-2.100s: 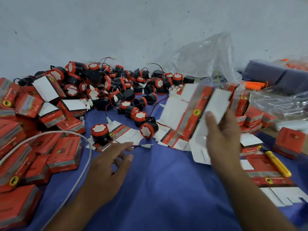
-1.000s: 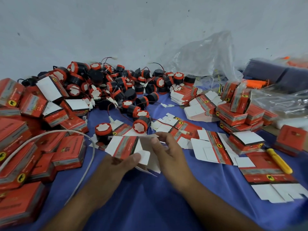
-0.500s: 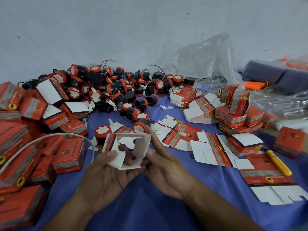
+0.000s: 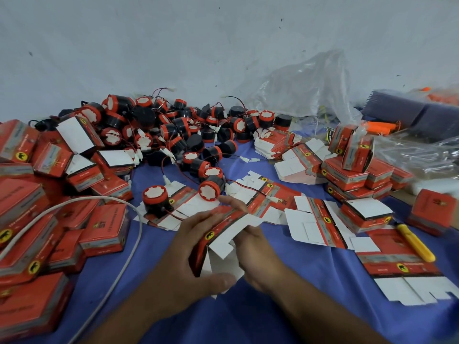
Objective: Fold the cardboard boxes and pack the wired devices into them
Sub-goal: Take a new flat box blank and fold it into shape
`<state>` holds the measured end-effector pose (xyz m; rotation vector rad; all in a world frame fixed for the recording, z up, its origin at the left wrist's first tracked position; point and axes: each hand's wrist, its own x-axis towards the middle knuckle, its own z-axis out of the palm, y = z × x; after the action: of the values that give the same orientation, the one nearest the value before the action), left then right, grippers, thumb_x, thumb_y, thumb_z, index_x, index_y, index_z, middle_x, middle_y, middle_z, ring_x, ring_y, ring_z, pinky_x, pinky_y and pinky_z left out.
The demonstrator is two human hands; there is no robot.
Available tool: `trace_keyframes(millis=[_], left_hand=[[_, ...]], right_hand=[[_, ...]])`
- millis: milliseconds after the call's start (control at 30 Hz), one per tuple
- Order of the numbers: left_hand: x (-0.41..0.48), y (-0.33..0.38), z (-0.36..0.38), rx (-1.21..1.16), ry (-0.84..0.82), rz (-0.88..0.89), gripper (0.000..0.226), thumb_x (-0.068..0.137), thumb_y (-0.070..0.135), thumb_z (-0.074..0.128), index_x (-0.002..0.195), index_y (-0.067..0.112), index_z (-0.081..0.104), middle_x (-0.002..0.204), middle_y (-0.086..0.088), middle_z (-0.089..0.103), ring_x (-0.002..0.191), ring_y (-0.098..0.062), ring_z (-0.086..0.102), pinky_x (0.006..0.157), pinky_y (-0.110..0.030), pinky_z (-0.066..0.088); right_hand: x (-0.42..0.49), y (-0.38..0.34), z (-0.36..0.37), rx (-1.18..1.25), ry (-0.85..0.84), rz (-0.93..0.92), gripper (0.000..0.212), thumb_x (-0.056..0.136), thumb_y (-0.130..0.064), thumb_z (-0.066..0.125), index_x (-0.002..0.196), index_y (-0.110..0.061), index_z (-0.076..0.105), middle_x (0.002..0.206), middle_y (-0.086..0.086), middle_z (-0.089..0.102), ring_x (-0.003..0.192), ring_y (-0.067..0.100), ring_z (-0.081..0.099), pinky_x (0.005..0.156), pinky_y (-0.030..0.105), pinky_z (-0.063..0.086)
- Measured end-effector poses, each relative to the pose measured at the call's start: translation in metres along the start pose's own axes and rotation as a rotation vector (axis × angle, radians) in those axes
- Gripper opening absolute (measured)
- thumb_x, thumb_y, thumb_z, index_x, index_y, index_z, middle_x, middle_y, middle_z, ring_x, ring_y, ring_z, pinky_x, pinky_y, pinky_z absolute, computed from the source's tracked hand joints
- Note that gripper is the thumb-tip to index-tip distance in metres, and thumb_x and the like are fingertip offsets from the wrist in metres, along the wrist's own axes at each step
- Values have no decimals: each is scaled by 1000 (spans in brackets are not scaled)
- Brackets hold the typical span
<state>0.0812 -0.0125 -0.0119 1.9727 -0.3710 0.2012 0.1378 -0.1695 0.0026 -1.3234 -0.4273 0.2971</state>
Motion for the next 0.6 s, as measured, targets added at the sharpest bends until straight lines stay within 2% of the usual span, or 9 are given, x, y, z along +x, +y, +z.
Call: trace_keyframes(millis=[67, 167, 233, 300, 367, 433, 500, 600], left_hand=[[1, 1, 2, 38, 62, 25, 83, 65, 62, 78, 138, 58, 38, 146, 28, 35, 135, 7, 36, 96, -2, 36], [4, 3, 2, 29, 185, 68, 66, 73, 54, 74, 133, 54, 47, 138, 23, 49, 127, 4, 47, 92, -5, 40], [4, 2, -2, -9, 272, 72, 54, 77, 54, 69, 129, 51, 53, 133, 22, 56, 123, 4, 52, 92, -9, 44], [5, 1, -7, -79, 373, 1, 47, 77, 59, 65, 123, 49, 60, 128, 22, 61, 121, 3, 55, 93, -18, 46], [6, -1, -12, -175, 430, -75, 44, 74, 60, 65, 116, 47, 66, 123, 18, 66, 117, -1, 59, 94, -28, 47], [6, -2, -15, -208, 427, -116, 38, 75, 56, 67, 111, 43, 70, 121, 16, 68, 116, -2, 60, 96, -32, 47], [6, 1, -12, -102, 379, -83, 37, 81, 53, 64, 116, 41, 68, 124, 21, 64, 120, 2, 56, 99, -26, 45], [4, 6, -7, 6, 300, 53, 43, 85, 64, 56, 125, 47, 59, 130, 26, 58, 124, 3, 52, 97, -11, 42]], right_hand=[[0, 0, -3, -31, -9, -4, 37, 102, -7, 47, 127, -31, 59, 105, -11, 74, 103, 5, 69, 84, 22, 56], [1, -6, -6, -70, -64, -12, 53, 93, 0, 52, 127, -40, 62, 110, -7, 74, 100, 8, 69, 86, 24, 57], [2, -7, -5, -95, -117, -5, 62, 87, -4, 54, 132, -47, 57, 107, 3, 72, 90, 18, 66, 76, 28, 56], [2, -6, -6, -115, -166, 25, 69, 88, -6, 58, 137, -54, 49, 88, 15, 58, 72, 31, 50, 58, 33, 47], [1, -4, -6, -135, -193, 37, 71, 93, -7, 61, 138, -59, 44, 81, 12, 45, 71, 30, 39, 55, 35, 37], [0, -5, -5, -127, -198, 26, 68, 92, -11, 63, 137, -59, 44, 81, 9, 46, 73, 30, 42, 55, 35, 36], [-1, -5, -4, -89, -177, 0, 64, 93, -12, 64, 136, -57, 47, 79, 6, 49, 70, 26, 46, 53, 33, 37], [-1, -6, -3, -36, -136, -24, 61, 94, -12, 66, 137, -53, 51, 84, 2, 60, 69, 20, 53, 51, 28, 44]])
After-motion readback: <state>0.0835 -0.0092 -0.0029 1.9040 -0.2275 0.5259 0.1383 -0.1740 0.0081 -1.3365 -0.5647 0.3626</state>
